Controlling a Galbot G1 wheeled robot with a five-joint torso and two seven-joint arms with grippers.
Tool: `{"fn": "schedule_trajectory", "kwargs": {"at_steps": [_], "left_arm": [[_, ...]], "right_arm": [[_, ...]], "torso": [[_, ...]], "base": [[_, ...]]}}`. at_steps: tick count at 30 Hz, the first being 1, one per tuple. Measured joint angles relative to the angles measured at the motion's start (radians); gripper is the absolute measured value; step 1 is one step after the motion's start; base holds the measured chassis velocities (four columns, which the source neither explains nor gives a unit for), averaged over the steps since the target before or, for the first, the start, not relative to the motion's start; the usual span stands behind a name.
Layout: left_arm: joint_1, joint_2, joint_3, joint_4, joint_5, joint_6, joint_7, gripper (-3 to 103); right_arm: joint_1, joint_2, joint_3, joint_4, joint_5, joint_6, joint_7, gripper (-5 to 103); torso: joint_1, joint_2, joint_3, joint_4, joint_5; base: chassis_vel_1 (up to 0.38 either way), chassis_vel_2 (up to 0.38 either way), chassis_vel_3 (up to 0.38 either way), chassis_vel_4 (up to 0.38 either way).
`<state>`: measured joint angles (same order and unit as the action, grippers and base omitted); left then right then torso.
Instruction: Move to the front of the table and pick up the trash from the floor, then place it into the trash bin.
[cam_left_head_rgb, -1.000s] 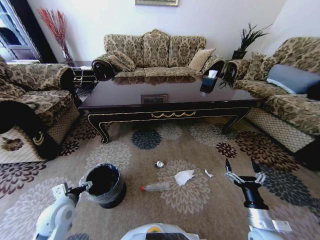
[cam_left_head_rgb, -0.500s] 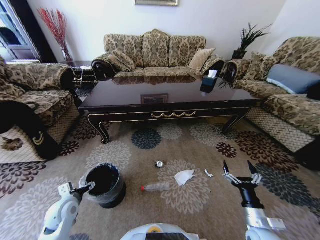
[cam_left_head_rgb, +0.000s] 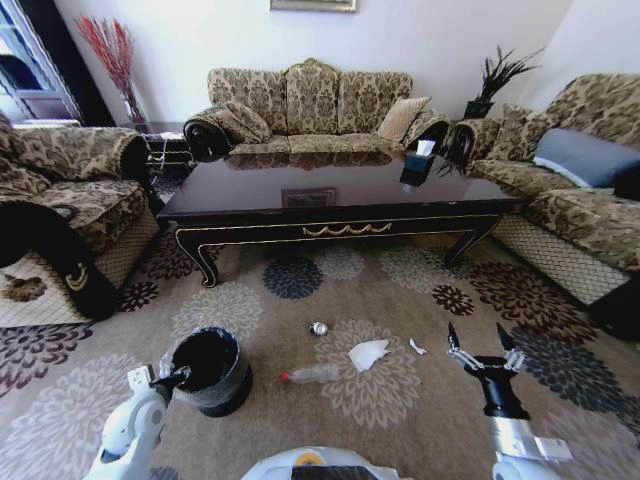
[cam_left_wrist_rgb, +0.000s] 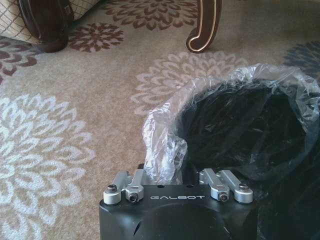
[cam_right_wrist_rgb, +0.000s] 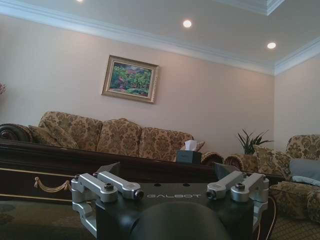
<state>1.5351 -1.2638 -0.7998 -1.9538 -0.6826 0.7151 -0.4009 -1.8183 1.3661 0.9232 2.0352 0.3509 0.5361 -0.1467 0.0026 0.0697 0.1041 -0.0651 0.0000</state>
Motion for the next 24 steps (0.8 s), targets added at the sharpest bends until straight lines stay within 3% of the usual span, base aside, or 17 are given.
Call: {"fn": "schedule_trajectory", "kwargs": {"at_steps": [2,4,8,10,22,24], "left_arm": [[0.004,0.003,-0.003,-0.003,0.006,0.000,0.000,30],[0.007,0.004,-0.006,-0.005,0.009,0.001,0.000,30],[0.021,0.010,-0.016,-0.014,0.012,0.004,-0.001,9],[0.025,0.010,-0.019,-0.016,0.013,0.004,-0.003,5],[0.064,0.009,-0.052,-0.065,0.031,0.006,-0.007,3],[0.080,0.016,-0.074,-0.112,0.028,0.006,-0.012,3]], "right_arm": [[0.001,0.000,-0.002,-0.005,-0.001,0.000,0.000,100],[0.002,0.001,-0.003,-0.008,-0.002,0.002,-0.001,100],[0.010,0.003,-0.009,-0.022,-0.006,0.008,-0.007,100],[0.012,0.002,-0.011,-0.025,-0.006,0.009,-0.007,100],[0.050,-0.021,-0.024,-0.079,0.016,0.006,0.007,100],[0.071,-0.040,-0.040,-0.094,0.060,-0.040,0.044,100]], "torso": [[0.000,0.000,0.000,0.0000,0.0000],[0.000,0.000,0.000,0.0000,0.0000],[0.000,0.000,0.000,-0.0002,0.0000],[0.000,0.000,0.000,0.0000,-0.0002],[0.000,0.000,0.000,0.0000,-0.0003],[0.000,0.000,0.000,0.0003,0.0000]], "base": [[0.000,0.000,0.000,0.000],[0.000,0.000,0.000,0.000],[0.000,0.000,0.000,0.000],[0.000,0.000,0.000,0.000],[0.000,0.000,0.000,0.000],[0.000,0.000,0.000,0.000]]}}
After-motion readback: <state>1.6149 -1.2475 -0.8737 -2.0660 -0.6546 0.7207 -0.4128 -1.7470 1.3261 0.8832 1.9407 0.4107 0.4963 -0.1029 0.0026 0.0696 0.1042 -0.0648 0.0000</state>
